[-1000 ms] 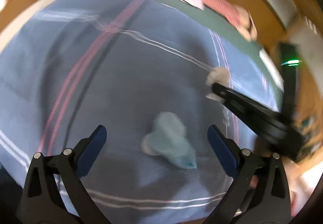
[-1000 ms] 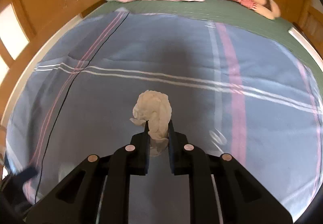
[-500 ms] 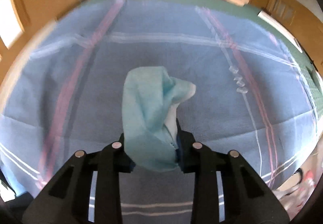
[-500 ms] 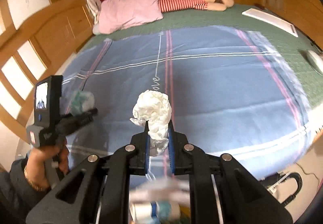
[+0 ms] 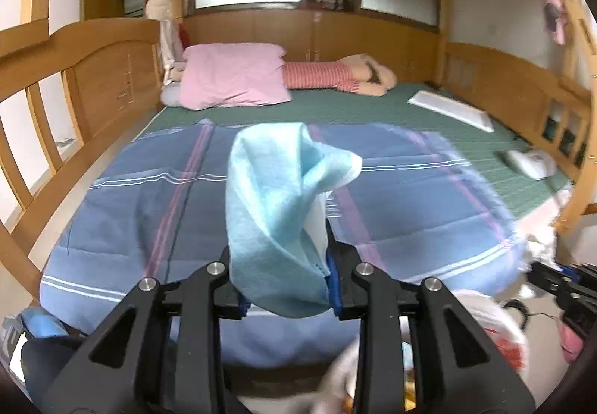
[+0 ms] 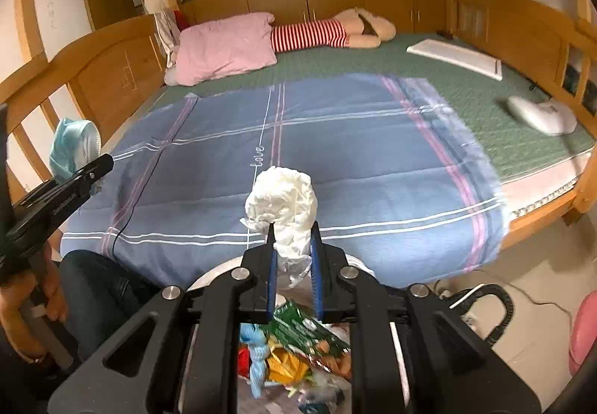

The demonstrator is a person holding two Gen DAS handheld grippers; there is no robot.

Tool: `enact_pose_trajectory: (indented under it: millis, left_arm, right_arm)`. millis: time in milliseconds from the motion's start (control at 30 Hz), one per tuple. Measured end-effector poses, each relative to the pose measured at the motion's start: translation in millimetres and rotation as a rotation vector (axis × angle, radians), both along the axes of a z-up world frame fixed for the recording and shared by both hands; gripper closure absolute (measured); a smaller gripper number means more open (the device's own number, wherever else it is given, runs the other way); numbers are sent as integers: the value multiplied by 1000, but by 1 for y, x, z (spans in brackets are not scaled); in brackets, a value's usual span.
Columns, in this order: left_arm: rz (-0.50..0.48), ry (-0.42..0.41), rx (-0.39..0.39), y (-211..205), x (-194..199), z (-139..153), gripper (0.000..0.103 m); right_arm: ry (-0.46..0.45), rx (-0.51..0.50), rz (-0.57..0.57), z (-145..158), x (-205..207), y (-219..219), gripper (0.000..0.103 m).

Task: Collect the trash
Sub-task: 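Carry the white tissue and blue mask over the bin and open both grippers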

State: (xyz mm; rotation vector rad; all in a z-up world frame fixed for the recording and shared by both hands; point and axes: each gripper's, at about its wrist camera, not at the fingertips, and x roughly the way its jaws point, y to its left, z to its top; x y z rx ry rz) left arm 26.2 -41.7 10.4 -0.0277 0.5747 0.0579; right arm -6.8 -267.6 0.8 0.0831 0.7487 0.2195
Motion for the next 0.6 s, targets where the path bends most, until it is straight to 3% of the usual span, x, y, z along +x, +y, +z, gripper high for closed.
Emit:
enact_pose_trajectory:
  millis: [100, 300, 600]
  left_arm:
    - [-46, -8, -23, -19, -34, 11, 72]
    - [-109, -31, 10, -51, -74, 13, 71]
    - [-118, -6, 42, -65, -82, 9, 71]
  right_arm:
    - [-20, -24, 0, 12, -21, -5, 87]
    - [-39, -18, -14, 24, -48, -20, 87]
    - [-37, -25, 2, 21, -55, -18, 87]
